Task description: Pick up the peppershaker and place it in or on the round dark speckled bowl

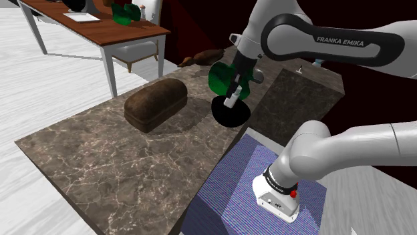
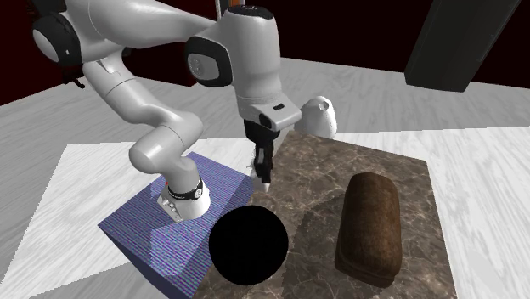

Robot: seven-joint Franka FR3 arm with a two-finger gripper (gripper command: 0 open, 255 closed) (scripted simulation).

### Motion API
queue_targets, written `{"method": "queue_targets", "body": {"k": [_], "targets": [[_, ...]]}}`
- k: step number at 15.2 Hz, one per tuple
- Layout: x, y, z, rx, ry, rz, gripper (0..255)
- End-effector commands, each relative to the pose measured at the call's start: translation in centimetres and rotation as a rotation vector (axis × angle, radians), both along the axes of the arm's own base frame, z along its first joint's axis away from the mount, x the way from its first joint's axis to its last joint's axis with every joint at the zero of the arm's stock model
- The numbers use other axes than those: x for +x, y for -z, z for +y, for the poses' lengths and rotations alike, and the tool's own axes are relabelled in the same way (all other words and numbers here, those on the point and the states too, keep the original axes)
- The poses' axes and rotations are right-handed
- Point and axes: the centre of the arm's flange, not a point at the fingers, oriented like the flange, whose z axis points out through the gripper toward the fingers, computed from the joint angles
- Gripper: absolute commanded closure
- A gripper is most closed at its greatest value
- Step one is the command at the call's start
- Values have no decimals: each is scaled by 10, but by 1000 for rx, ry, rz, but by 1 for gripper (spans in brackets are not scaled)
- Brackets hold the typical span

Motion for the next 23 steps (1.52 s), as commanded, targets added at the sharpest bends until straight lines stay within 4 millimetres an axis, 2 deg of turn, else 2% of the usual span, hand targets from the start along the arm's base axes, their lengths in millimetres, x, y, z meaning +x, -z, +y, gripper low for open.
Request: {"method": "queue_targets", "body": {"k": [1,7,23], "targets": [[7,-4,-26,-1,-1,0,255],[25,-10,-104,-1,-1,0,255],[25,76,-104,-1,-1,0,255]]}}
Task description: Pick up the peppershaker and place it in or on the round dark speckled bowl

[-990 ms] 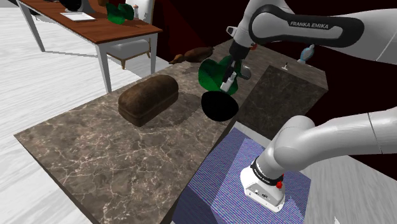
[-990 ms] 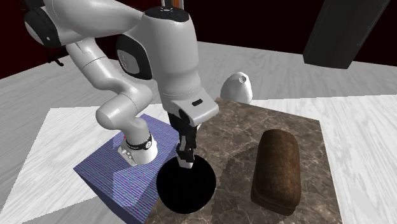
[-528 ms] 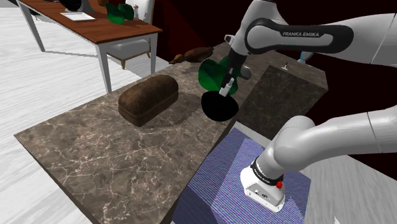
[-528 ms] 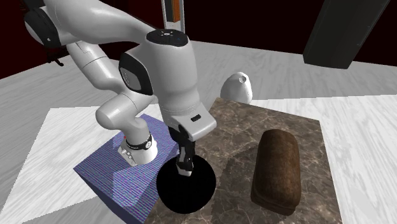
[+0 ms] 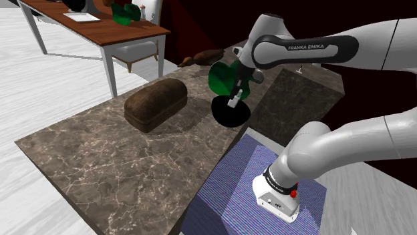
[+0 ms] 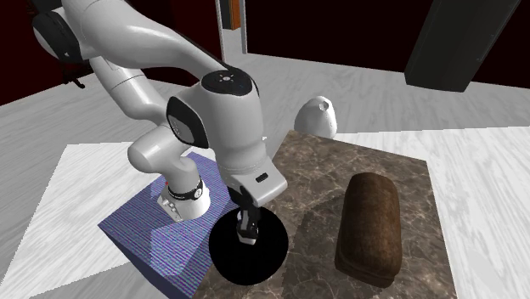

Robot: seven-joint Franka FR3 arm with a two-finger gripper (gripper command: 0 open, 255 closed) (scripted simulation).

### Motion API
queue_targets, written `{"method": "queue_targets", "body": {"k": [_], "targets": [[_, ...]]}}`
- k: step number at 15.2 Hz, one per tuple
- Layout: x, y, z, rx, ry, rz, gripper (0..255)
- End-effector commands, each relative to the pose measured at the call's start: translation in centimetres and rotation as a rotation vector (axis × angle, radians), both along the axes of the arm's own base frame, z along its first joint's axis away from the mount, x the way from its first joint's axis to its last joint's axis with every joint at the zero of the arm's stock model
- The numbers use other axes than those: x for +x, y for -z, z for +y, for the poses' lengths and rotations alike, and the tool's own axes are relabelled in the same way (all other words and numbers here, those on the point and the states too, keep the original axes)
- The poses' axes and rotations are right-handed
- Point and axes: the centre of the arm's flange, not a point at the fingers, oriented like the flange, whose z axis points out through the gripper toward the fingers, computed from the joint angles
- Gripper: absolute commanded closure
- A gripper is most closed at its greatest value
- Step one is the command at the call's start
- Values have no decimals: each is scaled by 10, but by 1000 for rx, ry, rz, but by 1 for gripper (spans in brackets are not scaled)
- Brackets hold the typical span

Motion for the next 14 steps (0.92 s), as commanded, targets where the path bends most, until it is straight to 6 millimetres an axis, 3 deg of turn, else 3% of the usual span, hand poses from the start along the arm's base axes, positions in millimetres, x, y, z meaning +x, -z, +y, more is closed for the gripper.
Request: {"method": "queue_targets", "body": {"k": [1,8,9,14], "targets": [[-1,7,1,0,0,-1,255],[-1,7,1,0,0,-1,255],[-1,7,1,0,0,-1,0],[-1,7,1,0,0,-1,0]]}}
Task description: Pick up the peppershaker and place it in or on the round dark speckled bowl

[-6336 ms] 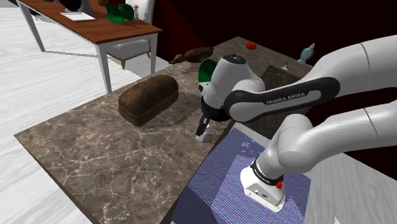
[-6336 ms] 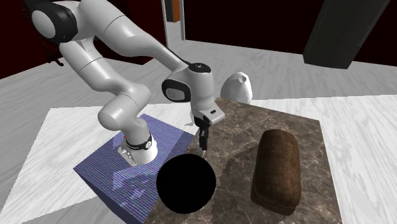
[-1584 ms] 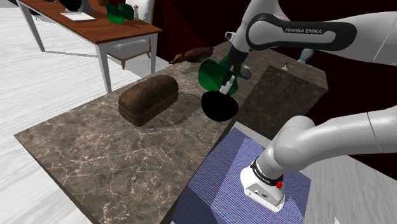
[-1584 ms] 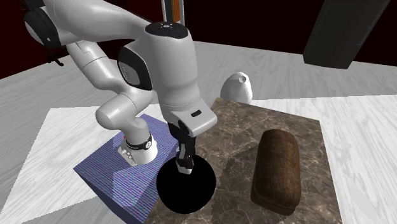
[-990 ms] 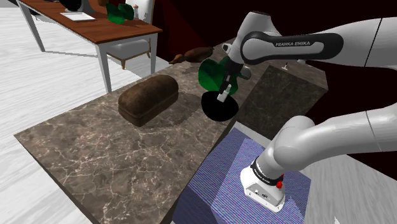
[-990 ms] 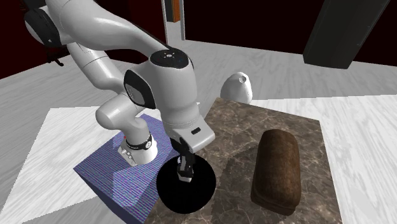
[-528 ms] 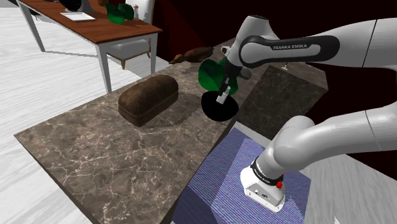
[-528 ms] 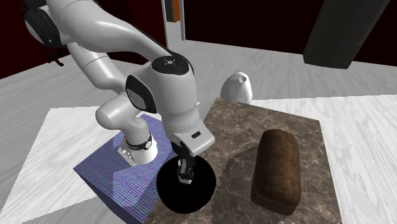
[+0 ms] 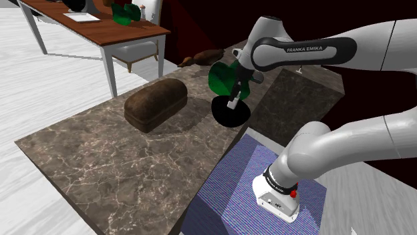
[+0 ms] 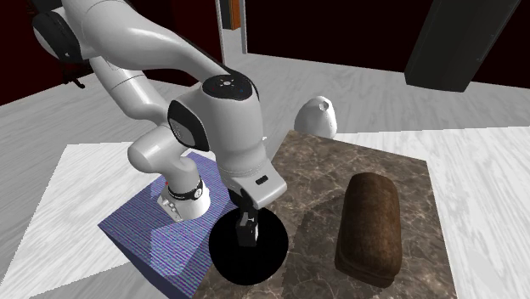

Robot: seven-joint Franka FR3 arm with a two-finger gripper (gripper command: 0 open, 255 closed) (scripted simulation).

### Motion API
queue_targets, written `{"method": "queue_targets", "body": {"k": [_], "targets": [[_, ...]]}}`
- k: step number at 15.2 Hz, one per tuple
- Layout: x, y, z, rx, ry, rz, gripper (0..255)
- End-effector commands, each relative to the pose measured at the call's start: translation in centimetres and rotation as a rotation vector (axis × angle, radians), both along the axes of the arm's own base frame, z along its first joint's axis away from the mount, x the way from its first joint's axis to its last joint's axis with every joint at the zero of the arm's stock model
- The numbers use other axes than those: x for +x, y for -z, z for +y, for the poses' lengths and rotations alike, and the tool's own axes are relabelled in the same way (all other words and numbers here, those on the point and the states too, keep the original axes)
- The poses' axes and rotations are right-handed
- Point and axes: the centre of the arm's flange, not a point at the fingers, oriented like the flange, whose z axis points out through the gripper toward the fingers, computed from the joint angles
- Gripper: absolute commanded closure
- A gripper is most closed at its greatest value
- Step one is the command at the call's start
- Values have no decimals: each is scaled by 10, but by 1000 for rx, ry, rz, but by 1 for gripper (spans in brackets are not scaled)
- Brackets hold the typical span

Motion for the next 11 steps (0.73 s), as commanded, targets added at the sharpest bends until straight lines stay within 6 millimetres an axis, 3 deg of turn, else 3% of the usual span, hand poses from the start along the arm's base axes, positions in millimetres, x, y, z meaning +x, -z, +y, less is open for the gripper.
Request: {"method": "queue_targets", "body": {"k": [1,4,11], "targets": [[-1,-13,0,0,0,0,0],[-5,-50,0,0,0,0,0],[-5,-50,0,0,0,0,0]]}}
